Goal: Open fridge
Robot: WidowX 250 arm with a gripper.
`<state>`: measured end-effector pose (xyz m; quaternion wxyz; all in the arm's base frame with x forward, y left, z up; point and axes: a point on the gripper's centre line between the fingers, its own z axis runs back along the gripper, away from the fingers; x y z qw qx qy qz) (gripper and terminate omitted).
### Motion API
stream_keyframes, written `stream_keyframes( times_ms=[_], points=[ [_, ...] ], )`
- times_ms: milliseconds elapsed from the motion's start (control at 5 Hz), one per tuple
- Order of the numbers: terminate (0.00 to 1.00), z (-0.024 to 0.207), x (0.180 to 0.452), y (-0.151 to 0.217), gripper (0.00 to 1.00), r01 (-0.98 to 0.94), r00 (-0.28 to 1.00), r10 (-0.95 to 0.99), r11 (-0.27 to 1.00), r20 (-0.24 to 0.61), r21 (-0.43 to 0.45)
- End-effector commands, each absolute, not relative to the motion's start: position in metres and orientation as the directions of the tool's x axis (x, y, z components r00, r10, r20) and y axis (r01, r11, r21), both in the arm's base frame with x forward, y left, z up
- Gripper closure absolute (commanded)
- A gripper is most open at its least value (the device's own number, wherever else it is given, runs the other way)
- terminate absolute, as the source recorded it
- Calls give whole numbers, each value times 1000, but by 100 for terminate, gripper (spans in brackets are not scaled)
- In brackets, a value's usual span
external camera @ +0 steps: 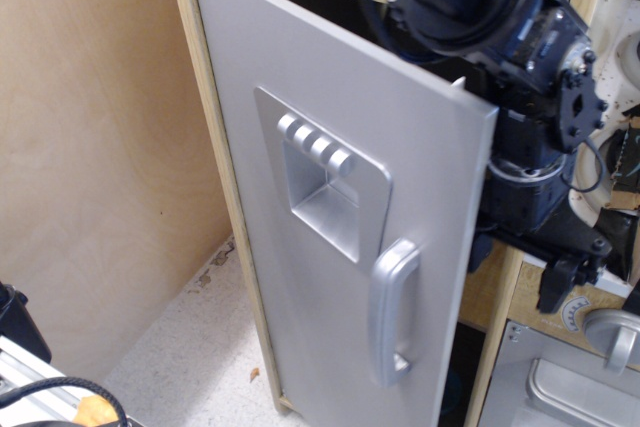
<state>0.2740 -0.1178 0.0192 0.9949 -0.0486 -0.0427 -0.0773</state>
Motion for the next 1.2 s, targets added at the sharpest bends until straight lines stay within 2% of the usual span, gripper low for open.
stream_keyframes(
  times_ms=[0,200,600,1000],
  points=[
    [0,40,241,-106,0,83,992,-73,992,101,-95],
    [0,38,214,-100,0,36,995,-28,996,98,-81],
    [0,34,181,-79,0,-19,994,25,998,108,-56],
    [0,21,166,-39,0,-59,990,67,996,120,-74]
  ],
)
